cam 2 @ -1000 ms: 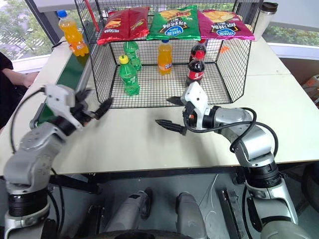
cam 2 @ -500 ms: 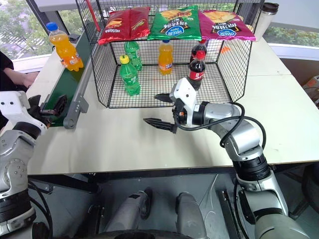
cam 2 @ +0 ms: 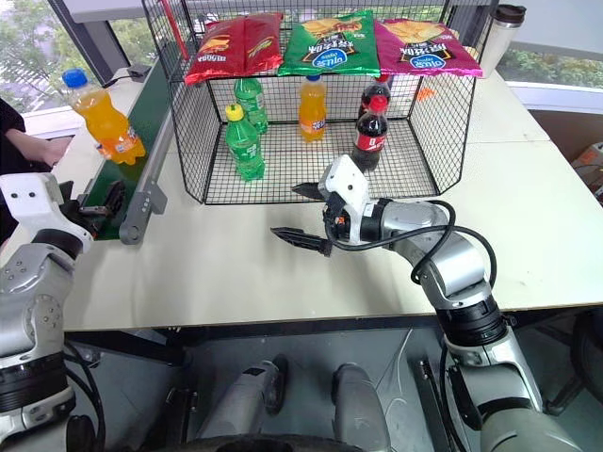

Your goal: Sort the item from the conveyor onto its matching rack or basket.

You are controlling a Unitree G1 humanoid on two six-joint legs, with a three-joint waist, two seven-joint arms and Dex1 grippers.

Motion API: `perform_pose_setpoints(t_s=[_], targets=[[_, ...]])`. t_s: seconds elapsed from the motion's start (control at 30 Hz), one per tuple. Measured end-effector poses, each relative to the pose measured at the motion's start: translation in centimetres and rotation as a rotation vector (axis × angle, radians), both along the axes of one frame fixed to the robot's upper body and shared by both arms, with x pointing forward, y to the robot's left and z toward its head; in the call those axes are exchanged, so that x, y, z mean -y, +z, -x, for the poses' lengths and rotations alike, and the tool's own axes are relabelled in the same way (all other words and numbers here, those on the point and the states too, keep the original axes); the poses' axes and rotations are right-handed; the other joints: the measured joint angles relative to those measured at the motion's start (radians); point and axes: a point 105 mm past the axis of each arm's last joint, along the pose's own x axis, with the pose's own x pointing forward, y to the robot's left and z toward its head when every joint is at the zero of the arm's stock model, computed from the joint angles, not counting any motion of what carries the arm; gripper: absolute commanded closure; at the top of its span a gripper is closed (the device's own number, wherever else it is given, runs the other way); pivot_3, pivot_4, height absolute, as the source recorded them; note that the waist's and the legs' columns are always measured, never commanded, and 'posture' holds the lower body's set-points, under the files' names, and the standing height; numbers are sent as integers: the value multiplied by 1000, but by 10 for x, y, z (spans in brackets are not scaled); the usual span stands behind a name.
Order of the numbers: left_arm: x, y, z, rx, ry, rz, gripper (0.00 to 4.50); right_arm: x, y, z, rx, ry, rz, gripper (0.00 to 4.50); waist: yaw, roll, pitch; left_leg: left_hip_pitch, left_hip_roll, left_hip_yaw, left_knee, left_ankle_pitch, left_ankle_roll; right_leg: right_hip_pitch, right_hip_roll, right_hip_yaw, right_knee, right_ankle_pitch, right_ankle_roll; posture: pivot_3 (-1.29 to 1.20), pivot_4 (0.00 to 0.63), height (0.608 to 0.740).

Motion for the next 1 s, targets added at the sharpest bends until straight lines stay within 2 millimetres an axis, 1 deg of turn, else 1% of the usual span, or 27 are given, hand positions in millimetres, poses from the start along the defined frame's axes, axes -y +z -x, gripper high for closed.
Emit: perform_pose_setpoints(t_s=[0.13, 0.53, 0.63, 0.67, 0.7, 0.87, 0.93, 1.0], targets=[[6, -6, -4, -16, -14, 10, 0, 2, -2, 0, -3, -8, 7, 48, 0, 0, 0, 0, 0, 0, 0, 0, 0, 0, 0, 0, 0, 0, 0, 0, 150, 738], [3, -8, -6, -12, 28, 5, 0, 5, -4, -1, -6, -21, 17, 48, 1, 0, 0, 0, 0, 0, 0, 0, 0, 0, 0, 0, 0, 0, 0, 0, 150, 738], [2, -10, -6, -15, 35, 5, 884, 6, -4, -1, -5, -25, 18, 0, 2, 0, 0, 0, 0, 0, 0, 0, 0, 0, 0, 0, 0, 0, 0, 0, 150, 738], [3, -10, -6, -12, 23, 8, 1329, 6, -4, -2, -4, -27, 18, 0, 3, 0, 0, 0, 0, 0, 0, 0, 0, 0, 0, 0, 0, 0, 0, 0, 150, 738], [4, -10, -5, -9, 11, 8, 1594, 6, -4, -2, -3, -29, 18, 0, 3, 0, 0, 0, 0, 0, 0, 0, 0, 0, 0, 0, 0, 0, 0, 0, 150, 738], [10, -9, -4, 7, -56, 45, 1599, 7, -4, -2, -3, -35, 20, 0, 6, 0, 0, 0, 0, 0, 0, 0, 0, 0, 0, 0, 0, 0, 0, 0, 150, 738], [18, -7, -5, 11, -118, 92, 1599, 8, -4, -1, -4, -36, 24, 0, 6, 0, 0, -1, 0, 0, 0, 0, 0, 0, 0, 0, 0, 0, 0, 0, 150, 738], [28, -1, -8, 19, -185, 146, 1599, 9, -5, 0, -11, -40, 25, 0, 6, -1, 0, -1, 0, -1, 0, 0, 0, 0, 0, -1, 0, 0, 0, 0, 150, 738]])
